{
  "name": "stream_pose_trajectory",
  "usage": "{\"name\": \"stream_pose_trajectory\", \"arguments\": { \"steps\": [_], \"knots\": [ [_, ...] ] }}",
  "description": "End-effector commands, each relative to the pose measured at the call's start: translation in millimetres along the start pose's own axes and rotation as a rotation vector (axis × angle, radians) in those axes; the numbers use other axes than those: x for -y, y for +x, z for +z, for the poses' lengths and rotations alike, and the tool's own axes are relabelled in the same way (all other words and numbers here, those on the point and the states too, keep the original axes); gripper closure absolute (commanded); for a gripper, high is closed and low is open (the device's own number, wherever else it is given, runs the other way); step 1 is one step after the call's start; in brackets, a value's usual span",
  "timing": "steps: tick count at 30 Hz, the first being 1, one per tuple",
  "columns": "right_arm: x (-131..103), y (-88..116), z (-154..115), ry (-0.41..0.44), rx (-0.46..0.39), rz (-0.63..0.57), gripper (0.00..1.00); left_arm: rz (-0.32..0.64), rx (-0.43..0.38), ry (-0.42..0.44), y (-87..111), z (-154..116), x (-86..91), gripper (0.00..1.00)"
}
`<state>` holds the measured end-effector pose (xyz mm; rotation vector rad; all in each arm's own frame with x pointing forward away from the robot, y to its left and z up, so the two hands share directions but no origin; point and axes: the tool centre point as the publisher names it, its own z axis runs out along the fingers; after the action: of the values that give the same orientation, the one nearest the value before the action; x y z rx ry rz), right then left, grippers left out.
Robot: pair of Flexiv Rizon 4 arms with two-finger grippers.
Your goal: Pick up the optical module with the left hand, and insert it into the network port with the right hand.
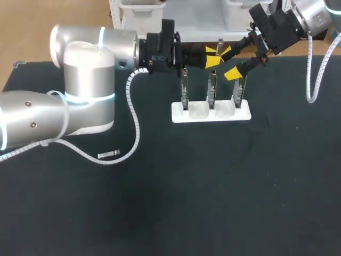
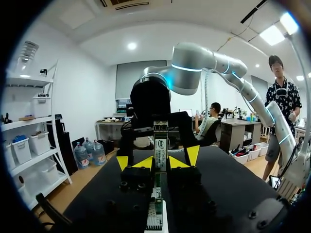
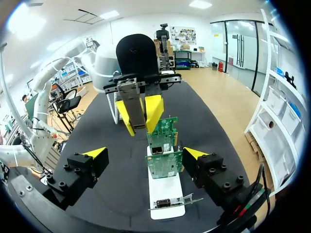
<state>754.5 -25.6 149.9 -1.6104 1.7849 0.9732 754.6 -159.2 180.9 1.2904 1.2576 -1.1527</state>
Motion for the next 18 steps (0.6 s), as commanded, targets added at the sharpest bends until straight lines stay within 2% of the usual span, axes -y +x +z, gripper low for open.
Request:
{"name": "stream_pose_trajectory", "arguments": {
  "steps": [1,18],
  "knots": [
    [-1.3,-0.3,0.0,0.004,-0.001,0.001,0.00,0.000,0.017,0.004,8.0,7.2,-1.5,1.00],
    [-1.3,-0.3,0.0,0.004,-0.001,0.001,0.00,-0.009,0.008,-0.002,8.0,3.9,0.9,1.00]
  ]
}}
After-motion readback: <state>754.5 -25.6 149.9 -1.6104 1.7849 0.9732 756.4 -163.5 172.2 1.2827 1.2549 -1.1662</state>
